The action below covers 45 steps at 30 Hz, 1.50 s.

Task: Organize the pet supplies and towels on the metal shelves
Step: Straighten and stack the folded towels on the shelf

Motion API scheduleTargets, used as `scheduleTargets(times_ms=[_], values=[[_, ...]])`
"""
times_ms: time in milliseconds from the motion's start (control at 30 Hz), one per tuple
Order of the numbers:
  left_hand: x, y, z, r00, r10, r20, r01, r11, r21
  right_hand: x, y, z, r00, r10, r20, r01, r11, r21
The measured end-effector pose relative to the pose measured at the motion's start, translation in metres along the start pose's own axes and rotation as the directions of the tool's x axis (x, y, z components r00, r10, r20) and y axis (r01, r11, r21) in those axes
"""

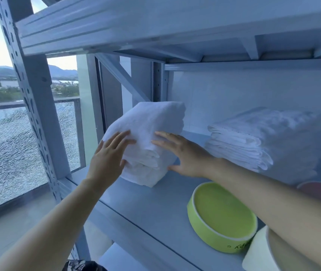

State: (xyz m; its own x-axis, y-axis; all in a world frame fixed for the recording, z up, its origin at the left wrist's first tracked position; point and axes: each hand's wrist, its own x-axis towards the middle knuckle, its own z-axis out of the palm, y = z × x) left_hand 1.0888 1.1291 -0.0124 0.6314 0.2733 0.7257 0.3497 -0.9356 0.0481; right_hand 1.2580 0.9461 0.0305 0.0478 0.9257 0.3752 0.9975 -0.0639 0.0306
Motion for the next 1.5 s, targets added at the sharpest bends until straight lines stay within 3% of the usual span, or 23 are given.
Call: scheduleTargets(times_ms=[300,500,967,1267,1500], values=[[-0.002,0.008,0.008,0.999,-0.028,0.041,0.034,0.986,-0.166,0.005,0.008,0.006,0.997,0.049,-0.065,-0.043,0.995,0.086],[0.007,-0.006,0.014,0.996,-0.078,0.052,0.089,0.96,-0.267,0.004,0.006,0.006,0.998,0.057,-0.019,-0.056,0.997,0.062],[-0.013,0.012,0.0,0.974,-0.035,0.223,0.087,0.97,-0.229,0.001,0.002,0.002,0.997,0.073,0.006,-0.073,0.996,0.053],[-0.007,0.01,0.013,0.986,-0.098,0.137,0.125,0.97,-0.209,-0.01,0.004,-0.005,0.996,0.082,0.022,-0.082,0.996,0.027],[-0.004,0.017,0.01,0.975,-0.131,0.18,0.157,0.977,-0.143,-0.028,0.006,-0.022,0.995,0.102,-0.002,-0.103,0.995,-0.014]])
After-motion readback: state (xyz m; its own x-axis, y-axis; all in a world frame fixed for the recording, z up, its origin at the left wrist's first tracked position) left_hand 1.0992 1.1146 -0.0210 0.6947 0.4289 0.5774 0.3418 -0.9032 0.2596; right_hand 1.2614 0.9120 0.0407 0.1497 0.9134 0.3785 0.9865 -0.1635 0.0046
